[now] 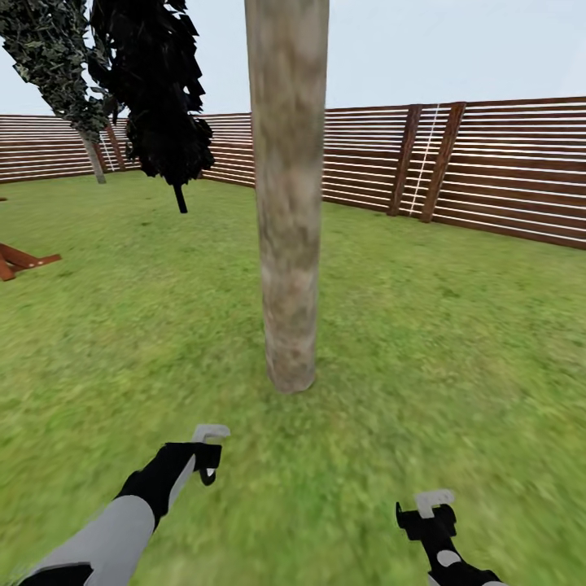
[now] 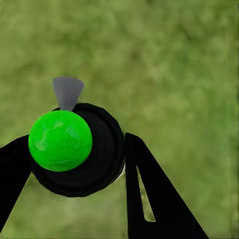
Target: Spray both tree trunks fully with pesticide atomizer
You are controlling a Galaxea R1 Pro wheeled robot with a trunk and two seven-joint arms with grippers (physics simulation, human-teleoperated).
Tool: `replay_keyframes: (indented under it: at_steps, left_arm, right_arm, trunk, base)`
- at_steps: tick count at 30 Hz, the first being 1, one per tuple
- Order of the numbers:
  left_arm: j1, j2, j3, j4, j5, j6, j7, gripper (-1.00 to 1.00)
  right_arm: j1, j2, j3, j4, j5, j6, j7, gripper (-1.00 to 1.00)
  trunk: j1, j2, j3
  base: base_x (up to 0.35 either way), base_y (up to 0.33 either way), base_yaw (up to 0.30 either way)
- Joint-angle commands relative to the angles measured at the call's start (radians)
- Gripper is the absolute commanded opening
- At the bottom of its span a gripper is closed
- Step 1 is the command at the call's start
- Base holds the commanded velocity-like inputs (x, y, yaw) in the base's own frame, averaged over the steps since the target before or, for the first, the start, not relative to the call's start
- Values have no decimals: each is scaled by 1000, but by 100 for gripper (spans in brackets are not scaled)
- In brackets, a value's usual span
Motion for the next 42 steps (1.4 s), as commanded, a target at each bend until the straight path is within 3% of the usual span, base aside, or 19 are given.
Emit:
replay_keyframes:
  at_steps: [1,4,7,24,30,34,35,37,39,41,42]
  left_arm:
    - [1,-12,7,-11,-28,10,-7,-100]
    - [1,-17,6,-18,-35,11,-7,-100]
    - [1,-19,0,-19,-35,8,-7,-100]
    - [1,-18,-3,-19,-34,2,-8,-100]
    - [2,-15,-3,-69,-34,17,-9,-100]
    - [-29,-20,-3,-84,-29,163,-12,-100]
    - [-80,-26,-2,-96,-27,241,-17,-100]
    - [-133,-32,-3,-102,-26,296,-22,-100]
    - [-160,-14,-1,-104,-28,313,-24,-100]
    - [-176,51,2,-105,-26,323,-29,-100]
    - [-178,64,0,-105,-25,325,-46,-100]
  right_arm:
    - [2,0,9,0,-37,-12,-2,100]
    - [4,-1,9,0,-80,-17,-3,100]
    - [4,0,10,1,-89,-18,-3,100]
    - [6,0,10,2,-89,-16,-3,100]
    - [6,0,10,2,-89,-16,-3,100]
    - [6,0,10,2,-89,-16,-3,100]
    - [6,-1,10,2,-89,-16,-3,100]
    - [6,-1,10,3,-89,-16,-3,100]
    - [6,-2,10,6,-89,-16,-3,100]
    - [9,-2,10,11,-89,-16,-3,100]
    - [10,-2,10,11,-89,-16,-3,100]
  trunk:
    - [0,0,-1]
    - [0,0,-1]
    - [0,0,-1]
    - [0,0,-1]
    - [0,0,-1]
    - [0,0,-1]
    - [0,0,-1]
    - [0,0,-1]
    - [0,0,-1]
    - [0,0,-1]
    - [0,0,-1]
  base:
    - [290,-196,0]
    - [293,-182,0]
    - [293,-186,-2]
    - [288,-181,-165]
    - [-99,-162,-1]
    - [-16,-6,0]
    - [-2,-1,0]
    - [0,0,0]
    - [0,0,0]
    - [0,0,0]
    - [0,0,0]
